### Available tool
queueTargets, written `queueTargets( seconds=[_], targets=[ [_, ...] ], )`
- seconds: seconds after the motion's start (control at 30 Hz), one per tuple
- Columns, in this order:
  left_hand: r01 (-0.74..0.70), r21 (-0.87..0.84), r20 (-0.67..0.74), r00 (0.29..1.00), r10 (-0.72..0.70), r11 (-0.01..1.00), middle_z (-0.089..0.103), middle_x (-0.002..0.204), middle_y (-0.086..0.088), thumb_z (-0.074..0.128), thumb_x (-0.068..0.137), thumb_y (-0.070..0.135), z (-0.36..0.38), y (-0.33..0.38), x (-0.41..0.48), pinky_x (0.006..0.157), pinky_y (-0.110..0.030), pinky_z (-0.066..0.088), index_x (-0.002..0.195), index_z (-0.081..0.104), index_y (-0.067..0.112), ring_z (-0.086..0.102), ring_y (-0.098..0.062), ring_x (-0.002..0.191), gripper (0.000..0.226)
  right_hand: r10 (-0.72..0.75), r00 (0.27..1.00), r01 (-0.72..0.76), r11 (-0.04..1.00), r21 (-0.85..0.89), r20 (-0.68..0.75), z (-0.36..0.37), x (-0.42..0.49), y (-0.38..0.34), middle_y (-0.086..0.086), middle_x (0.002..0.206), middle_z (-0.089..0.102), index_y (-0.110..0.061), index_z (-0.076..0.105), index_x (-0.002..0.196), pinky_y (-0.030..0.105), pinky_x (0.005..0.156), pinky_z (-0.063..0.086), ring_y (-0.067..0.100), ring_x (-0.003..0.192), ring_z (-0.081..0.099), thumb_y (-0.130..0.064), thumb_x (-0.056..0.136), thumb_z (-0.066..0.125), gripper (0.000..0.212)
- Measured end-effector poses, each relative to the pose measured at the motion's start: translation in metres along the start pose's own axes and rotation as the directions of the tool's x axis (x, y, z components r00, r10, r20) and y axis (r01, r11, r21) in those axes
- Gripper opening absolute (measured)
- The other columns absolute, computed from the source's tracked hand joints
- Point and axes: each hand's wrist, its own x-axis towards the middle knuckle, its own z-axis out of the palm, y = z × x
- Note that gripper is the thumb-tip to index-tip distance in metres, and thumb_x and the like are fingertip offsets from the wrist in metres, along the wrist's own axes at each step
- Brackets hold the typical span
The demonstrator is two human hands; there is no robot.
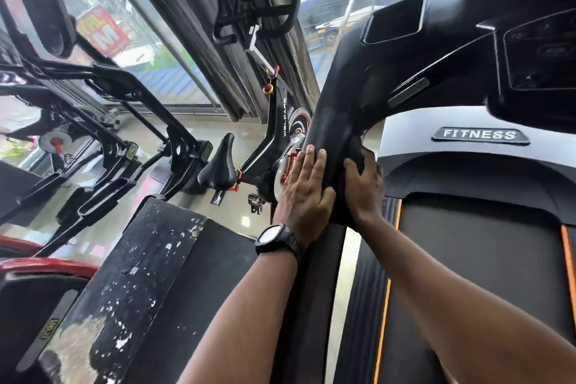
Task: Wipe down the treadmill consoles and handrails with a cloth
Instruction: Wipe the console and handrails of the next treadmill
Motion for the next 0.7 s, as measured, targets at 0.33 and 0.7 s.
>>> queueTargets(
  seconds=[0.33, 0.7],
  targets=[
    [-0.018, -0.006, -0.006, 1.000, 0.018, 1.000, 0.006, 0.168, -0.001, 0.036, 0.087, 0.035, 0.003, 0.001, 0.002, 0.125, -0.041, 0.008, 0.160, 0.018, 0.023, -0.001, -0.011, 0.154, 0.076, 0.136, 0.987, -0.142, 0.988, 0.068, 0.088, 0.002, -0.007, 0.009, 0.007, 0.151, 0.046, -0.039, 0.041, 0.152, 0.052, 0.116, 0.033, 0.030, 0.138, 0.045, -0.050, 0.102, 0.043, 0.051],
    [-0.015, 0.022, -0.016, 1.000, 0.015, 1.000, 0.005, 0.168, 0.002, 0.030, 0.088, 0.043, 0.007, -0.006, 0.005, 0.125, -0.043, 0.010, 0.160, 0.017, 0.025, -0.001, -0.010, 0.154, 0.075, 0.177, 0.978, -0.181, 0.983, 0.033, 0.108, 0.000, -0.005, 0.013, 0.011, 0.145, 0.049, -0.038, 0.041, 0.152, 0.053, 0.112, 0.037, 0.035, 0.131, 0.048, -0.048, 0.102, 0.039, 0.051]
  ],
)
